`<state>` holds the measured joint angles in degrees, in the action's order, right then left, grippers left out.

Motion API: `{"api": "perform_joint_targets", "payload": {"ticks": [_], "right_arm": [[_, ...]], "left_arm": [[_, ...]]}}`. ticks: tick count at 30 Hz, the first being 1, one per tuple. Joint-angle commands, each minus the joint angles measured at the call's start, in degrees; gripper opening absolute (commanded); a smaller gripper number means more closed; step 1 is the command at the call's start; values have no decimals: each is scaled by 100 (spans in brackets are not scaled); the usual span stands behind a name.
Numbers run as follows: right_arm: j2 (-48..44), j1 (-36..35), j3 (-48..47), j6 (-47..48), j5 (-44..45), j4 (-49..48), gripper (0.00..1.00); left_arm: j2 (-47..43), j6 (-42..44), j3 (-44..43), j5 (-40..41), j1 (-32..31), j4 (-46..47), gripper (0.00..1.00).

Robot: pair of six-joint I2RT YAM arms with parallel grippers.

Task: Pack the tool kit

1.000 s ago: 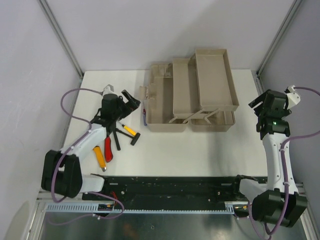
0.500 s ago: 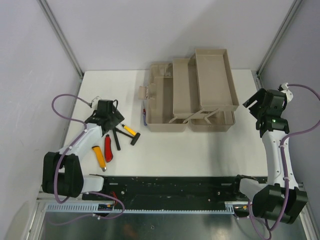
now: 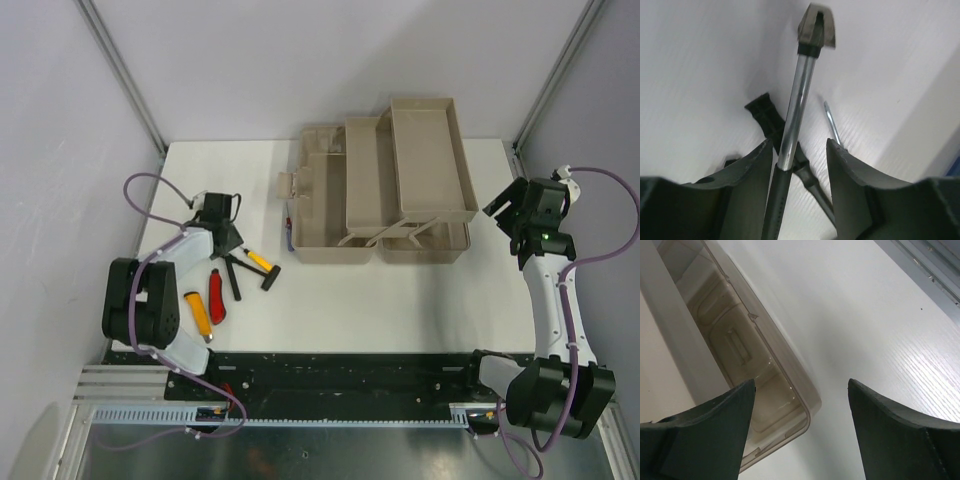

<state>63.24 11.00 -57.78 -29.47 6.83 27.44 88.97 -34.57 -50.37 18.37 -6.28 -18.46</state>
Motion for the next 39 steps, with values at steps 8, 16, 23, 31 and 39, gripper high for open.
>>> {"api": "perform_joint_targets", "payload": {"ticks": [8,16,23,31,39], "right_arm": [[98,54,-203,70,139,-261,79],[149,68,-205,-2,227,-251,79],[123,68,-180,-46,257,-245,79],[-93,128,-90,-27,359,-244,78],[-293,248,67,-17,340,-318,79]], "left_arm": [[744,867,-1015,-219,450,490,45],[797,1044,-769,-500,470,738,45],[883,1068,-820,-543,470,775,51],[1101,896,-894,-613,470,443,47],[1467,925,-1324,-580,470,51,22]]}}
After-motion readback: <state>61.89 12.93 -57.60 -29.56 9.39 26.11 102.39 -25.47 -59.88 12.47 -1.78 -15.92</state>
